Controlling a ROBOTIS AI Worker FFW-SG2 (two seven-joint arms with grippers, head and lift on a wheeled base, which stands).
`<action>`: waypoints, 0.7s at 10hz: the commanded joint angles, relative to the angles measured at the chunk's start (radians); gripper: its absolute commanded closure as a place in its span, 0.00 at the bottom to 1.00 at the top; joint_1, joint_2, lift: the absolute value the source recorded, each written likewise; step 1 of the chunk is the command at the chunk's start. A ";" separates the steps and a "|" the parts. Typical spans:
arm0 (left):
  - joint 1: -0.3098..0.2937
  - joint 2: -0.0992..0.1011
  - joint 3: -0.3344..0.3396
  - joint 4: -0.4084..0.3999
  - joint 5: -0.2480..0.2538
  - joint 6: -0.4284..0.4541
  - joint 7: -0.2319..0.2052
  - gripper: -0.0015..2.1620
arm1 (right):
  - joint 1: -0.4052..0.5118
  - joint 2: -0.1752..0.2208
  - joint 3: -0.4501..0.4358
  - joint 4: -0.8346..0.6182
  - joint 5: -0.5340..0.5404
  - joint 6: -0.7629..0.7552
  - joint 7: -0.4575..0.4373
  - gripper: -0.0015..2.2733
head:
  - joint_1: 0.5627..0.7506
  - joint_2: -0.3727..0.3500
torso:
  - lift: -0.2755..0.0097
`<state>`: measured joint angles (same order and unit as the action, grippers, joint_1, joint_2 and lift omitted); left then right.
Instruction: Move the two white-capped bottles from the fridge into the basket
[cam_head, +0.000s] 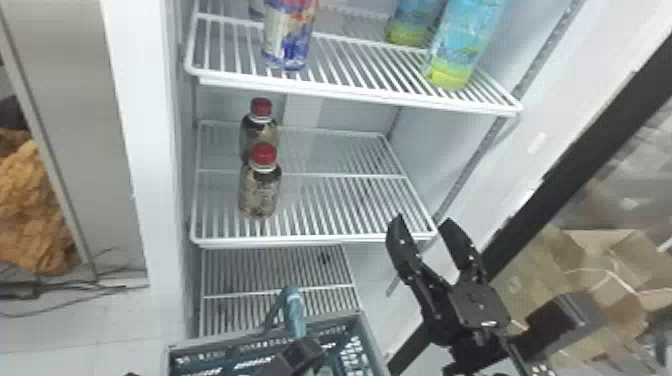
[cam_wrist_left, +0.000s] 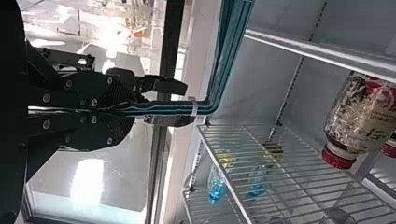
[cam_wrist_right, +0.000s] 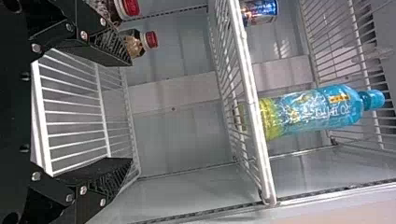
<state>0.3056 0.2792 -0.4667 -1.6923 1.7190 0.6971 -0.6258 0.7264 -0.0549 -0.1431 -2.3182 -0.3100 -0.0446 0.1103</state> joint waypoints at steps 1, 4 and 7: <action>-0.001 0.000 0.000 0.000 0.000 0.000 0.000 0.51 | 0.002 0.001 -0.002 -0.002 0.001 0.000 0.000 0.16 | 0.70 0.03 | 0.05; -0.001 0.002 -0.002 0.000 -0.004 0.000 0.000 0.51 | 0.005 0.003 -0.008 -0.005 0.007 -0.017 0.000 0.16 | 0.70 0.03 | 0.05; 0.001 0.000 0.000 0.000 -0.002 0.000 0.000 0.51 | 0.007 0.004 -0.012 -0.007 0.003 -0.024 0.000 0.16 | 0.70 0.03 | 0.05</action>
<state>0.3066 0.2796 -0.4666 -1.6923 1.7169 0.6970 -0.6258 0.7338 -0.0509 -0.1553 -2.3255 -0.3061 -0.0687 0.1104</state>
